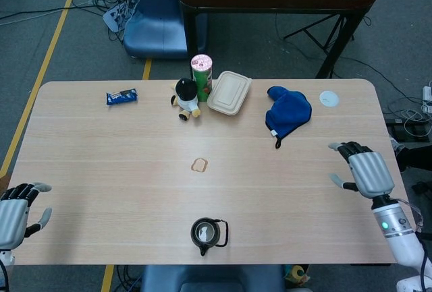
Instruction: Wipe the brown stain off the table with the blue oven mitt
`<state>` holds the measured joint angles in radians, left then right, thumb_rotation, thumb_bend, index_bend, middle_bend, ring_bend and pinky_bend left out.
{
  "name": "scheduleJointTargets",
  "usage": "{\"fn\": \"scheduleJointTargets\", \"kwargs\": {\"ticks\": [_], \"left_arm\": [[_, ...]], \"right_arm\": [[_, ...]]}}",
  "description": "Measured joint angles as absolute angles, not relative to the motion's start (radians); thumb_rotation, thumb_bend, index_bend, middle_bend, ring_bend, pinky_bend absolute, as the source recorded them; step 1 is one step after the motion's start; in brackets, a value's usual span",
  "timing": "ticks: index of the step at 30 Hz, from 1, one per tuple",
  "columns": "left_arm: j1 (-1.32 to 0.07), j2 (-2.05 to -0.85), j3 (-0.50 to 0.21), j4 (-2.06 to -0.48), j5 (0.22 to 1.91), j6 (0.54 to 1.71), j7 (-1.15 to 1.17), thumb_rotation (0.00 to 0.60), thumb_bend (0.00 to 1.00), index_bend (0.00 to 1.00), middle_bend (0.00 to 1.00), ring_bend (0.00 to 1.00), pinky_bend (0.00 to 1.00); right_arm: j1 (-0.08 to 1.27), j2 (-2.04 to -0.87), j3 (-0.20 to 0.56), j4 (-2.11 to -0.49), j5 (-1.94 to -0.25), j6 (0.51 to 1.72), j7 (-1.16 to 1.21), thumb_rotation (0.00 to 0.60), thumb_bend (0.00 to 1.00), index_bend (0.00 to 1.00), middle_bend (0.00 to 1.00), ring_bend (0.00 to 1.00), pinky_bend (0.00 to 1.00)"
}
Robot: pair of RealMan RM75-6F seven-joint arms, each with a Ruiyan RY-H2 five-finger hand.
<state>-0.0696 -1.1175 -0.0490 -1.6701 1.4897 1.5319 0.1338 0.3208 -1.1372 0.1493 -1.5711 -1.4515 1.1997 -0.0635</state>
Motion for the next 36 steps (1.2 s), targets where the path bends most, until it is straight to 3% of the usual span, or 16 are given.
{"fn": "scheduleJointTargets", "kwargs": {"ticks": [8,18,36], "left_arm": [[-0.062,-1.112,-0.048,-1.675,1.489,1.540,0.133,0.600,0.30,0.35,0.32,0.26,0.26],[-0.056,-1.110,-0.052,-1.678,1.486,1.549,0.135,0.600,0.30,0.35,0.32,0.26,0.26],[-0.053,-1.107,-0.060,-1.688,1.468,1.549,0.155,0.600,0.30,0.35,0.32,0.26,0.26]], "right_arm": [[0.451,-1.203,0.193,-1.489,-1.337,1.014,-0.102,0.600,0.27,0.12,0.24,0.19,0.34],[0.610,-1.322,0.242,-1.276,-1.157,0.812,-0.156,0.600,0.21,0.02,0.15,0.12,0.29],[0.826,-1.569,0.281,-0.792,-1.037,0.573,-0.141,0.600,0.17,0.00,0.13,0.10,0.26]]}}
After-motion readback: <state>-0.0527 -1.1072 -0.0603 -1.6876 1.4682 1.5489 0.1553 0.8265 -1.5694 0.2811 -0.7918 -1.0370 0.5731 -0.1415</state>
